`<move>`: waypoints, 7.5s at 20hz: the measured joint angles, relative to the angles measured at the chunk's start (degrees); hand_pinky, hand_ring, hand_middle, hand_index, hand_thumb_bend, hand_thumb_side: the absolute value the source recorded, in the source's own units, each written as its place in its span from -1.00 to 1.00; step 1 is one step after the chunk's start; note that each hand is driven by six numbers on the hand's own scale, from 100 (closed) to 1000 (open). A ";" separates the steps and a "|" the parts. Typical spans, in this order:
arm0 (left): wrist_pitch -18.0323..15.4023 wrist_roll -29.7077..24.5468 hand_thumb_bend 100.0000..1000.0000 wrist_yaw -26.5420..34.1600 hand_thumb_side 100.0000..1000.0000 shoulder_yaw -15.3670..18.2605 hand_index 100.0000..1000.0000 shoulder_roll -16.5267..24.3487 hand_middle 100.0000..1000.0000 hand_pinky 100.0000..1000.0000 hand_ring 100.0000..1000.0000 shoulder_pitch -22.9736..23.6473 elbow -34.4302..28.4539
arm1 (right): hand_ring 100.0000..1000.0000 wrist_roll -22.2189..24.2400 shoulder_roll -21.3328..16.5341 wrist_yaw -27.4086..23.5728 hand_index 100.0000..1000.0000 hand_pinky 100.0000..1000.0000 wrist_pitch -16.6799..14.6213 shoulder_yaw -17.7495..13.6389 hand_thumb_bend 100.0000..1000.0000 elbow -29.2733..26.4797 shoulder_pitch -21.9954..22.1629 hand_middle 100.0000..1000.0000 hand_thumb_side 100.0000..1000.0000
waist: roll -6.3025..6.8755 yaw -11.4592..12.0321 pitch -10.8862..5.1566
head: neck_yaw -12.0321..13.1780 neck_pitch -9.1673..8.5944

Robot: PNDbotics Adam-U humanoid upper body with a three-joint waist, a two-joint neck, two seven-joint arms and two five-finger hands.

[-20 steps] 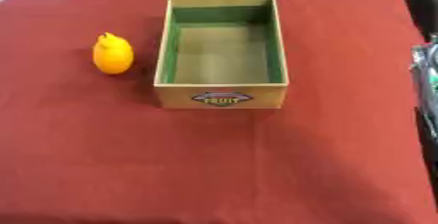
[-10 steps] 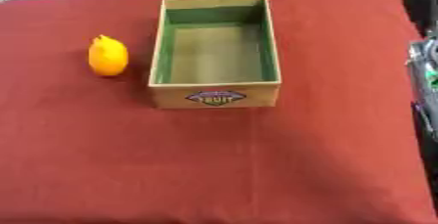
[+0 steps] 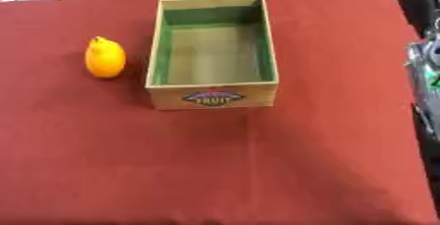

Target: Pick up objects on the table and place them in the box.

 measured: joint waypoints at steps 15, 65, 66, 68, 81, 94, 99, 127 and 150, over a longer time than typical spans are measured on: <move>-5.86 -10.97 0.45 -17.21 0.39 -3.49 1.00 -7.85 0.56 0.39 0.50 -9.23 18.54 | 0.65 0.37 -0.05 0.00 0.69 0.58 0.16 0.34 -0.83 0.00 -0.01 0.21 1.00 | -0.50 -0.22 -0.02 | 2.16 -0.62; 2.74 -5.23 0.13 -48.54 0.25 3.78 0.96 -21.09 0.53 0.31 0.52 -18.46 45.60 | 0.66 1.07 -0.35 -0.97 0.68 0.60 -0.07 1.36 -0.79 0.00 -0.54 0.18 1.00 | 0.43 -3.14 2.68 | 4.74 -3.04; 2.74 -5.24 0.13 -48.44 0.25 3.79 0.96 -21.09 0.52 0.30 0.52 -18.47 45.62 | 0.66 1.07 -0.35 -0.98 0.68 0.60 -0.07 1.36 -0.79 0.00 -0.55 0.18 1.00 | 0.43 -3.16 2.69 | 4.74 -3.04; 2.79 -5.31 0.12 -48.38 0.24 3.81 0.94 -21.09 0.47 0.27 0.49 -18.54 45.70 | 0.66 1.07 -0.36 -1.01 0.68 0.60 -0.07 1.36 -0.79 0.00 -0.55 0.18 1.00 | 0.44 -3.20 2.74 | 4.76 -3.04; 3.43 -4.35 -0.14 -47.73 -0.12 4.15 0.51 -21.11 0.05 0.05 0.24 -19.00 45.88 | 0.66 1.07 -0.53 -1.36 0.68 0.60 -0.07 1.36 -0.79 0.00 -0.52 0.18 1.00 | 0.57 -3.23 2.88 | 4.93 -3.05; 1.15 -8.50 -0.63 -40.31 -0.20 4.11 0.51 -21.11 0.03 -0.16 0.06 -18.82 43.12 | 0.66 0.90 -0.54 -1.52 0.68 0.60 0.01 1.35 -0.80 0.00 -0.24 0.18 1.00 | 0.36 -2.79 2.87 | 4.79 -2.98; 1.45 -11.56 -0.83 -36.65 -0.22 3.79 0.50 -21.10 0.02 -0.18 0.05 -18.84 40.49 | 0.66 0.68 -0.54 -1.56 0.68 0.60 -0.14 1.35 -0.80 0.00 -0.05 0.18 1.00 | 0.36 -2.57 2.81 | 4.71 -2.97; 2.96 -15.19 -1.00 -20.06 -0.60 1.39 0.37 -24.14 -0.14 -0.39 -0.10 -22.15 21.47 | 0.66 -0.08 -0.27 -1.78 0.68 0.59 -0.41 1.30 -0.82 0.00 0.26 0.19 1.00 | -0.01 -2.40 1.61 | 3.94 -2.44; 2.64 -16.09 -1.00 -24.79 -0.29 -2.24 0.44 -33.77 -0.06 -0.34 -0.05 -21.10 27.13 | 0.66 -0.34 0.26 -1.79 0.68 0.59 -0.75 1.33 -0.83 0.00 -0.12 0.19 1.00 | 0.37 -3.70 1.56 | 4.23 -1.34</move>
